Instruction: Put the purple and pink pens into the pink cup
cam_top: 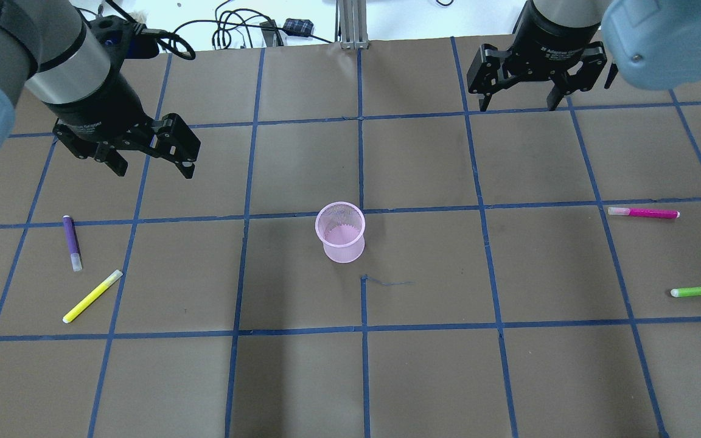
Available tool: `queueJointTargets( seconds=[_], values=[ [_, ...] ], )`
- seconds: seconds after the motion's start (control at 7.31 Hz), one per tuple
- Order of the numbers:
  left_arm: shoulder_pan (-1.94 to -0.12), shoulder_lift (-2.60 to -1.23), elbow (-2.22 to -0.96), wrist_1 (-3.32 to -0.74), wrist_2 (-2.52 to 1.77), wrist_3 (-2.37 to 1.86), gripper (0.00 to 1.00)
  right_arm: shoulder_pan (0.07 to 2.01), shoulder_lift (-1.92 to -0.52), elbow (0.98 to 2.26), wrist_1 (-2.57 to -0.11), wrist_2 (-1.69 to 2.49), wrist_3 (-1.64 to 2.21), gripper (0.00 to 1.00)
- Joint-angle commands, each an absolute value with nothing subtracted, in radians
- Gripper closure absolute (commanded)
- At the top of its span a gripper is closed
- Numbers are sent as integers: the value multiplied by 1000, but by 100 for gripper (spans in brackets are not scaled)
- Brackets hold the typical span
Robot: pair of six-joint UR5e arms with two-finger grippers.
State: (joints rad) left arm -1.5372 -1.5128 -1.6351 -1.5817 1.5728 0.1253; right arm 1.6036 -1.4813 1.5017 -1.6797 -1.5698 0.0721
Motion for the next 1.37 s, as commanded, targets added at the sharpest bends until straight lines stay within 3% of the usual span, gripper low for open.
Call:
queueJointTargets(
  seconds=[0.0,0.55,0.82,1.23],
  values=[
    [-1537,-1513,-1635,-1585,1572,121,0,1608,-1485,1500,-1678,-1575,71,0],
    [-1536,-1513,-1635,-1580,1575,118,0,1595,-1496,1487,-1622,-1581,64,0],
    [-1537,-1514,-1635,-1580,1575,123,0,1592,-1491,1413,-1536,-1566,40,0],
    [-1536,-1517,-1635,-1575,1572,120,0,1585,-1500,1416,-1545,-1577,-523,0]
  ],
)
